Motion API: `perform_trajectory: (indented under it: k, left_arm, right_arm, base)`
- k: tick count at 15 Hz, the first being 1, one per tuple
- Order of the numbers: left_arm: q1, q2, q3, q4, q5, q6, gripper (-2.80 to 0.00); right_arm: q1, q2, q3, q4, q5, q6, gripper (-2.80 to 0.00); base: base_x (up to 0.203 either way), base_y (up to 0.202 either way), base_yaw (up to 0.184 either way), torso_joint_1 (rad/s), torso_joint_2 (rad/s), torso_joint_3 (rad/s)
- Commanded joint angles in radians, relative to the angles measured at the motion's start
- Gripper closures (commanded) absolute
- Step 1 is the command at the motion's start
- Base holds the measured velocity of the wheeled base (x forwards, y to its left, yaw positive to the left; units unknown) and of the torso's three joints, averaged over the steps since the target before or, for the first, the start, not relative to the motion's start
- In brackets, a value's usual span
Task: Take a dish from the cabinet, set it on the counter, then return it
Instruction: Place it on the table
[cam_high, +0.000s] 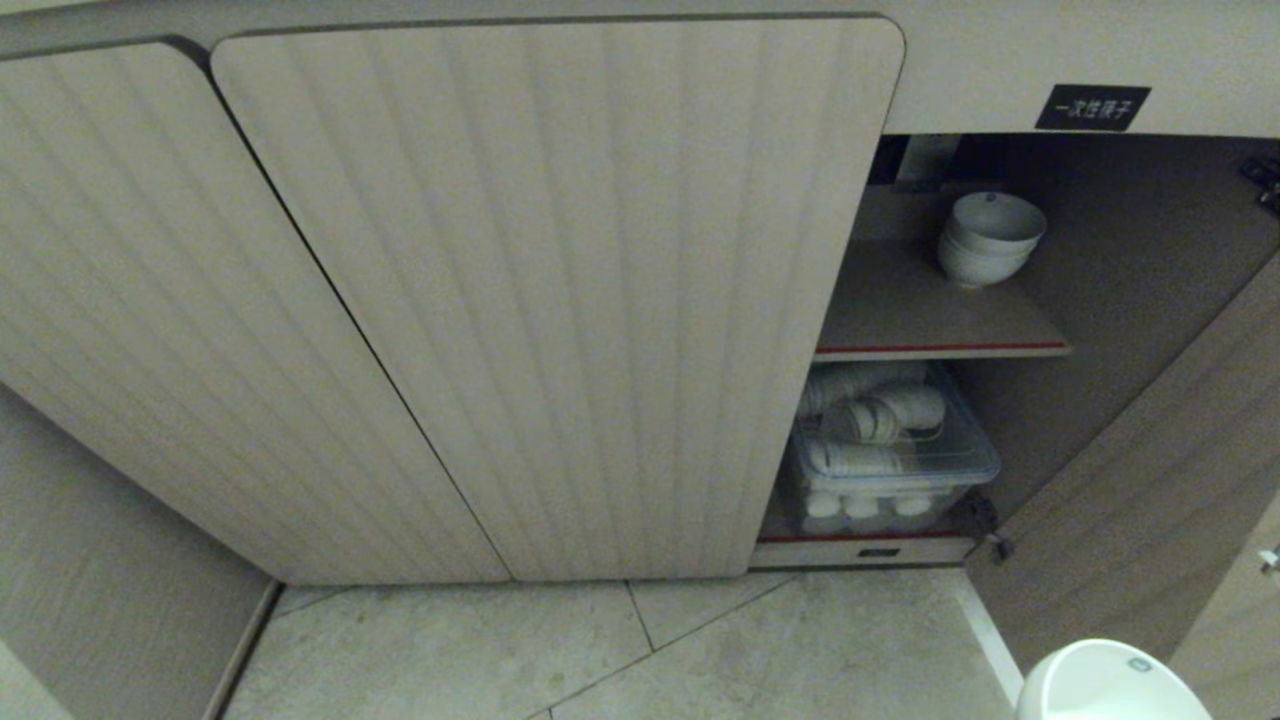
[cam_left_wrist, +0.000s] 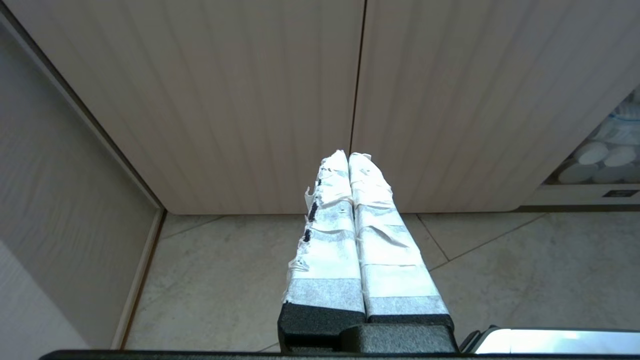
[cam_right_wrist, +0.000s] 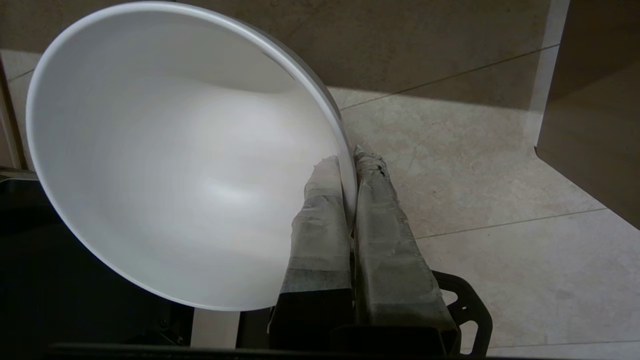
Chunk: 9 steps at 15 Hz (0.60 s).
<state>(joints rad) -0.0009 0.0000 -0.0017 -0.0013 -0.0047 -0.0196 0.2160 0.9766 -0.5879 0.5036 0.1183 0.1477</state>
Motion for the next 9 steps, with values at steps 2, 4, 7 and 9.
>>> perform_trajectory:
  k: [2,4,7,9]
  left_arm:
    - [-0.001,0.0,0.0,-0.001,0.0,0.0,0.0]
    - [-0.001,0.0,0.0,0.0,0.0,0.0,0.0]
    - [-0.001,0.0,0.0,0.0,0.0,0.0,0.0]
    - [-0.001,0.0,0.0,0.0,0.0,0.0,0.0]
  right_arm:
    - [0.002,0.002,0.0,0.003,0.001,0.0,0.0]
    - [0.002,0.01,-0.003,0.003,0.0,0.0,0.0]
    - [0.002,0.011,-0.009,0.003,0.0,0.0,0.0]
    - [0.002,0.01,-0.01,0.003,0.0,0.0,0.0]
  base:
    - [0.0,0.0,0.0,0.0,0.0,0.0]
    - [0.0,0.0,0.0,0.0,0.0,0.0]
    - [0.0,0.0,0.0,0.0,0.0,0.0]
    - [0.0,0.0,0.0,0.0,0.0,0.0]
